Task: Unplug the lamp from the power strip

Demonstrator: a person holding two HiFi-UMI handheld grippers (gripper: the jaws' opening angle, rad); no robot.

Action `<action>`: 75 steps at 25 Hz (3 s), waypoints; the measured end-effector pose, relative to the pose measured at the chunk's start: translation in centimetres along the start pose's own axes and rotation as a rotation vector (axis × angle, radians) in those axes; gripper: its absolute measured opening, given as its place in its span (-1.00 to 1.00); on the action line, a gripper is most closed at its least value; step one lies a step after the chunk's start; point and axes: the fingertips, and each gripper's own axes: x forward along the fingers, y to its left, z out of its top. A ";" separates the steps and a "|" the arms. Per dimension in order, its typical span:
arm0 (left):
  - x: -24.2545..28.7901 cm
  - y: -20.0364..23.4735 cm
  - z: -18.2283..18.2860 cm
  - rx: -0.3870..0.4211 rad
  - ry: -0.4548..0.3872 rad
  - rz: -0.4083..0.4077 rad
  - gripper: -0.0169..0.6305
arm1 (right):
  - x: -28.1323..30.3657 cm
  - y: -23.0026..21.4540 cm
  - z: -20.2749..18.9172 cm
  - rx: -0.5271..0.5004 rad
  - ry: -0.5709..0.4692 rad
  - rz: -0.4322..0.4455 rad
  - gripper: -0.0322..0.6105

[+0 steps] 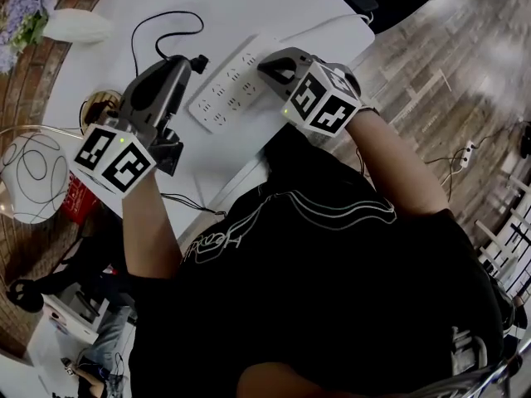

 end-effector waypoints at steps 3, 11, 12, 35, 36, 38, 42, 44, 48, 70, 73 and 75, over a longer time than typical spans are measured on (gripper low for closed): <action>-0.8 0.4 0.9 0.035 0.039 0.013 -0.86 | -0.1 0.1 -0.1 0.002 0.019 0.015 -0.91; -1.2 -1.6 -0.9 -0.024 -0.022 0.008 -0.85 | -0.1 0.1 -0.1 0.062 0.043 0.055 -0.91; -1.3 -1.7 -1.0 -0.013 -0.021 0.018 -0.85 | -0.2 0.0 -0.1 0.066 0.041 0.053 -0.91; -4.9 -9.0 -2.7 0.070 -0.039 0.152 -0.85 | -13.9 1.8 8.4 0.257 -0.483 0.031 -0.91; -5.5 -9.7 -2.8 0.073 -0.041 0.155 -0.85 | -14.6 2.6 8.7 0.260 -0.500 0.032 -0.91; -6.8 -10.9 -2.9 0.079 -0.053 0.154 -0.85 | -15.8 4.2 9.4 0.253 -0.526 0.034 -0.91; -9.0 -13.0 -3.1 0.126 -0.071 0.153 -0.85 | -17.7 6.9 10.5 0.226 -0.558 0.023 -0.91; -9.8 -13.9 -3.3 0.156 -0.069 0.159 -0.85 | -18.5 8.2 10.9 0.221 -0.575 0.021 -0.91; -11.0 -15.8 -4.1 0.188 -0.062 0.155 -0.85 | -19.5 10.6 10.9 0.218 -0.574 -0.002 -0.91; -13.8 -20.6 -5.4 0.252 -0.086 0.144 -0.85 | -22.2 14.9 9.5 0.274 -0.614 -0.025 -0.91; -13.9 -20.6 -5.5 0.253 -0.086 0.146 -0.85 | -22.2 15.2 9.5 0.278 -0.614 -0.017 -0.91; -14.0 -20.5 -5.5 0.250 -0.087 0.150 -0.85 | -22.0 15.2 9.4 0.280 -0.614 -0.014 -0.91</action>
